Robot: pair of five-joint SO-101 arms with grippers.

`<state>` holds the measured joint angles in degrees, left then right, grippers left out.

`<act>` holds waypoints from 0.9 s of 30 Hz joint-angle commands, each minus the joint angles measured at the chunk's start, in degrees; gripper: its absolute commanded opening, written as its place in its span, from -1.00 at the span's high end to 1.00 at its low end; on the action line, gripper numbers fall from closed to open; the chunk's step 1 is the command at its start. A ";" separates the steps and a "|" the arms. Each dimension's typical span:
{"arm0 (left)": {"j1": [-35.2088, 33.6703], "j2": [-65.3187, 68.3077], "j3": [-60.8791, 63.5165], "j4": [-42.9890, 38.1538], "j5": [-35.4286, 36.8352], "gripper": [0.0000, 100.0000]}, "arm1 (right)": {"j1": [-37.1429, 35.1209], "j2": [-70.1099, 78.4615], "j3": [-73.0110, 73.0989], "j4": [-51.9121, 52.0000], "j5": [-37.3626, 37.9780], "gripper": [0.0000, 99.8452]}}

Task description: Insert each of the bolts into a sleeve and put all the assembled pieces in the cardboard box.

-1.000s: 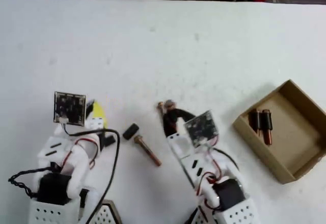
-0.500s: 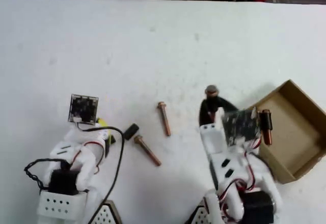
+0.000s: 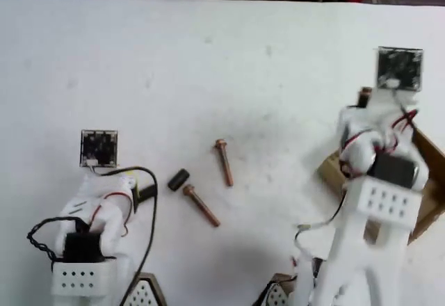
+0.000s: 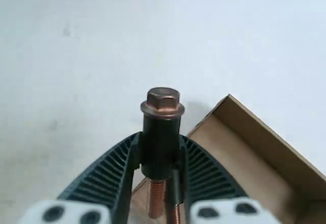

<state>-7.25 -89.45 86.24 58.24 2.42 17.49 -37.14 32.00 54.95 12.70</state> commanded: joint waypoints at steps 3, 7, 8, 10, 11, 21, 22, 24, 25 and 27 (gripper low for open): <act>-0.48 -0.75 -1.32 -0.79 -0.62 0.96 | 1.89 10.15 -3.96 -7.08 8.62 0.97; -0.22 -0.92 -4.04 -0.53 -0.62 0.96 | 2.24 16.31 -6.51 -8.57 9.76 0.97; -0.22 -1.45 -4.40 -0.53 -0.62 0.96 | 2.24 17.63 -7.56 -8.31 10.46 0.97; -0.13 -4.00 -4.22 -0.26 -0.62 0.96 | 2.15 20.26 -9.23 -8.13 13.27 0.97; -0.13 -5.76 -4.22 0.88 -0.62 0.96 | 2.15 21.49 -9.93 -8.22 14.15 0.97; -0.40 -14.90 -1.76 5.27 -0.62 0.96 | 2.24 34.59 -17.41 -6.20 18.55 0.97; -0.40 -14.90 -1.76 5.36 -0.62 0.96 | 2.33 36.09 -18.29 -5.49 18.99 0.96; -0.40 -14.90 -1.76 5.45 -0.35 0.96 | 2.86 39.08 -20.31 -4.18 19.34 0.96; -0.48 -14.90 -1.76 5.54 -0.26 0.96 | 3.38 40.48 -21.36 -3.82 19.34 0.96; -0.48 -14.90 -1.41 5.80 -0.18 0.96 | 4.88 42.59 -23.21 -3.65 18.90 0.96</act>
<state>-7.25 -103.96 85.19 63.52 2.42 20.04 4.88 14.24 50.99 31.25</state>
